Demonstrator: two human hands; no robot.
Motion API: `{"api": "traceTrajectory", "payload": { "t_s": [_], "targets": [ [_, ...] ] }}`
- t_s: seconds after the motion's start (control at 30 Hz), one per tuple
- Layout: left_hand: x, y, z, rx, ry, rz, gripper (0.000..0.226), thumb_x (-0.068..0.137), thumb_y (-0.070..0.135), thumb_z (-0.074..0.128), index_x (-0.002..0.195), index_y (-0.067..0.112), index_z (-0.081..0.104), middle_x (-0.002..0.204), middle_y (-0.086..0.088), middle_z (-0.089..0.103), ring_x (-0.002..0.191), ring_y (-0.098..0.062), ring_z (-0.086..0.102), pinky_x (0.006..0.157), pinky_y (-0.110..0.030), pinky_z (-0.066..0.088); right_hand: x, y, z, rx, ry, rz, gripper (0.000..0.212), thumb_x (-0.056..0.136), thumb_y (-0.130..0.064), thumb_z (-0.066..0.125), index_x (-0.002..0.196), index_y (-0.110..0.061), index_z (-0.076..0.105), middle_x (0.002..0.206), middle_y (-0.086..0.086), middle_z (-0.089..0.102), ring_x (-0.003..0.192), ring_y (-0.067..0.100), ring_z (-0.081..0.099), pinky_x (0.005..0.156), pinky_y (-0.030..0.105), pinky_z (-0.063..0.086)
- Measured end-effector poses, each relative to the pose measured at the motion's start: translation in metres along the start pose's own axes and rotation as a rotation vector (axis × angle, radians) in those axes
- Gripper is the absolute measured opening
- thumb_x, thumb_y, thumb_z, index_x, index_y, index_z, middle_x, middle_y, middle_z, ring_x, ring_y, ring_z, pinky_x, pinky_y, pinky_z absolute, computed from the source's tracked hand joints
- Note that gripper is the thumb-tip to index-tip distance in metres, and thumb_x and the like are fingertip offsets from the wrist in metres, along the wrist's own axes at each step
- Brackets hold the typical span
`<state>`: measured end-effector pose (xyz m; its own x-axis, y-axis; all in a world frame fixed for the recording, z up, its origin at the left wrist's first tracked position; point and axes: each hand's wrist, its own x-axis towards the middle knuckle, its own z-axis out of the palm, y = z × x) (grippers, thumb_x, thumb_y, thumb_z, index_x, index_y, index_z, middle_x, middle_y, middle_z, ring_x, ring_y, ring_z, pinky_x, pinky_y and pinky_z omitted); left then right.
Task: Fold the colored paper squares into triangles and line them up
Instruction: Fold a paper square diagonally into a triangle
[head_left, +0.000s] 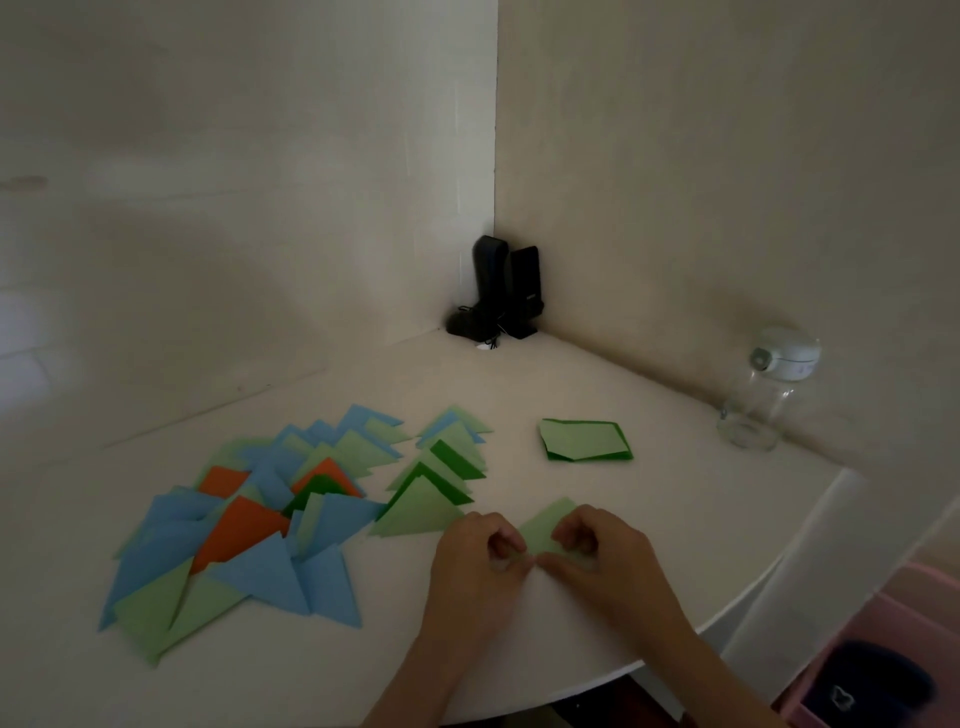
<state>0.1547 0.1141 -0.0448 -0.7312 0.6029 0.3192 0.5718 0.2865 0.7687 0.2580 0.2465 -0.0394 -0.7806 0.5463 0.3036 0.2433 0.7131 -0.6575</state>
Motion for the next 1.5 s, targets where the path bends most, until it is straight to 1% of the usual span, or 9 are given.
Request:
{"api": "traceTrajectory", "payload": {
  "t_s": [0.27, 0.4, 0.5, 0.8, 0.9, 1.03, 1.13, 1.3, 1.5],
  "targets": [
    [0.000, -0.001, -0.006, -0.064, 0.024, -0.017, 0.022, 0.067, -0.003, 0.070, 0.068, 0.019, 0.068, 0.067, 0.004, 0.061, 0.069, -0.006, 0.057, 0.060, -0.007, 0.039, 0.006, 0.004, -0.012, 0.050, -0.136, 0.066, 0.023, 0.071, -0.013, 0.076, 0.081, -0.030, 0.065, 0.075, -0.012, 0.061, 0.079, -0.009, 0.054, 0.067, 0.004, 0.038],
    [-0.005, 0.002, -0.009, -0.043, 0.022, 0.003, 0.021, 0.072, -0.003, 0.067, 0.072, 0.019, 0.068, 0.070, 0.007, 0.060, 0.076, -0.004, 0.056, 0.062, -0.006, 0.038, 0.003, -0.003, -0.014, -0.050, -0.204, 0.055, 0.009, 0.087, -0.038, 0.061, 0.090, -0.033, 0.067, 0.090, -0.010, 0.059, 0.085, 0.005, 0.056, 0.079, 0.015, 0.041],
    [-0.009, 0.004, -0.011, -0.039, 0.037, 0.022, 0.034, 0.073, -0.005, 0.065, 0.072, 0.029, 0.062, 0.071, 0.006, 0.059, 0.079, -0.012, 0.056, 0.062, -0.007, 0.039, -0.001, -0.011, -0.009, -0.226, -0.225, 0.091, 0.054, 0.068, -0.073, 0.036, 0.096, -0.036, 0.064, 0.095, -0.014, 0.051, 0.094, 0.007, 0.052, 0.083, 0.028, 0.037],
    [-0.021, -0.001, -0.024, -0.033, -0.029, 0.196, 0.053, 0.059, -0.004, 0.049, 0.097, 0.031, 0.061, 0.102, 0.010, 0.053, 0.095, -0.007, 0.049, 0.072, -0.016, 0.044, 0.001, -0.015, -0.009, -0.255, -0.278, 0.051, 0.014, 0.096, -0.042, 0.042, 0.092, -0.031, 0.051, 0.099, -0.011, 0.042, 0.098, 0.011, 0.042, 0.082, 0.029, 0.025],
    [-0.022, -0.001, -0.024, 0.139, 0.025, 0.326, 0.044, 0.066, 0.003, 0.059, 0.101, 0.030, 0.060, 0.108, 0.010, 0.050, 0.102, -0.008, 0.040, 0.087, -0.016, 0.034, 0.004, -0.011, -0.017, -0.187, -0.327, -0.009, 0.034, 0.085, -0.059, 0.035, 0.091, -0.032, 0.054, 0.098, -0.015, 0.044, 0.099, 0.011, 0.044, 0.088, 0.032, 0.034],
    [-0.016, 0.000, -0.025, 0.246, 0.004, 0.456, 0.013, 0.080, 0.015, 0.062, 0.090, 0.023, 0.063, 0.103, 0.010, 0.053, 0.099, -0.007, 0.042, 0.083, -0.016, 0.034, 0.006, -0.007, -0.019, -0.142, -0.361, -0.112, 0.058, 0.071, -0.069, 0.021, 0.095, -0.031, 0.057, 0.105, -0.015, 0.049, 0.102, 0.008, 0.045, 0.093, 0.038, 0.037],
    [-0.015, 0.001, -0.022, 0.260, -0.029, 0.441, 0.015, 0.079, 0.009, 0.063, 0.085, 0.023, 0.064, 0.093, 0.012, 0.057, 0.090, -0.007, 0.047, 0.078, -0.024, 0.040, 0.008, -0.005, -0.021, -0.159, -0.359, -0.155, 0.059, 0.071, -0.069, 0.025, 0.099, -0.030, 0.060, 0.107, -0.016, 0.052, 0.105, 0.007, 0.048, 0.094, 0.039, 0.036],
    [-0.016, 0.001, -0.015, 0.274, -0.067, 0.391, 0.025, 0.090, 0.031, 0.041, 0.083, 0.026, 0.064, 0.085, 0.012, 0.059, 0.082, -0.009, 0.049, 0.073, -0.032, 0.042, -0.002, 0.008, -0.021, -0.010, -0.213, -0.232, 0.019, 0.078, -0.052, 0.049, 0.091, -0.039, 0.056, 0.097, -0.019, 0.061, 0.093, 0.003, 0.060, 0.085, 0.042, 0.047],
    [-0.013, 0.000, -0.010, 0.203, -0.006, 0.311, 0.008, 0.087, 0.032, 0.052, 0.085, 0.030, 0.059, 0.080, 0.016, 0.057, 0.079, -0.003, 0.046, 0.071, -0.026, 0.039, -0.005, 0.017, -0.019, -0.041, -0.136, -0.345, 0.027, 0.078, -0.054, 0.063, 0.085, -0.028, 0.066, 0.093, -0.017, 0.064, 0.086, 0.001, 0.062, 0.075, 0.034, 0.052]
  ]
}}
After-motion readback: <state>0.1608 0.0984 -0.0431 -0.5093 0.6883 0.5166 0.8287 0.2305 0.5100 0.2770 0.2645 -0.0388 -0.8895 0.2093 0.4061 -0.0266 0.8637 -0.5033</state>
